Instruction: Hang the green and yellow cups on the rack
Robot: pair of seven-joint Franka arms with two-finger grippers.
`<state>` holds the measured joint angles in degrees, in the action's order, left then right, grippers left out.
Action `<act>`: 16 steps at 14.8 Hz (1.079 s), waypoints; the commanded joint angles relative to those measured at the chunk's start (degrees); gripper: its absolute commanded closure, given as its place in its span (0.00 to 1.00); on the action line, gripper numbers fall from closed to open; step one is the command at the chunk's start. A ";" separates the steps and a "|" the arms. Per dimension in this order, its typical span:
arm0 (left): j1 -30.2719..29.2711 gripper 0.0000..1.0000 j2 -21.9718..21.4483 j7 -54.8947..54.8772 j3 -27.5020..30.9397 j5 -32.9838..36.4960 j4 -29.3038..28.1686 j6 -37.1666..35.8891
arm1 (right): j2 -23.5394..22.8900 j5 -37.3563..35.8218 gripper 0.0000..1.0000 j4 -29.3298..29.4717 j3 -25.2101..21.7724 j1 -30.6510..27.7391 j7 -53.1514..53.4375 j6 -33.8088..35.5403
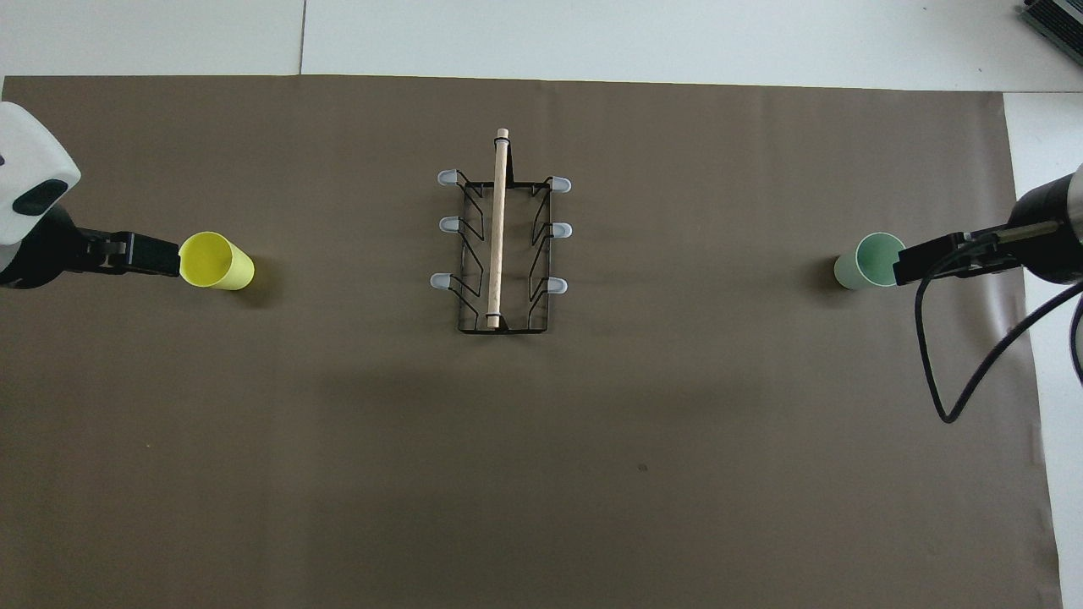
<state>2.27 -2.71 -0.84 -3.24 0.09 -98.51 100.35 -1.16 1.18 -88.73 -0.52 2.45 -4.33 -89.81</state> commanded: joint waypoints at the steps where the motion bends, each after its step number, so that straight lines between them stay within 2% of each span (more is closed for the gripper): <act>1: -0.95 0.00 -1.33 -0.65 -0.62 -0.96 -1.25 -0.42 | 0.37 -0.22 0.00 0.23 0.61 -0.52 1.16 1.12; 16: -0.95 0.00 -1.33 -0.65 -0.62 -0.96 -1.25 -0.51 | 0.46 0.49 0.00 -0.03 0.08 -0.34 0.29 0.95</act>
<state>2.27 -2.71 -0.84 -3.24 0.09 -98.51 100.35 -1.16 1.22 -88.73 -0.75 2.44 -4.32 -89.80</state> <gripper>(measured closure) 0.000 0.000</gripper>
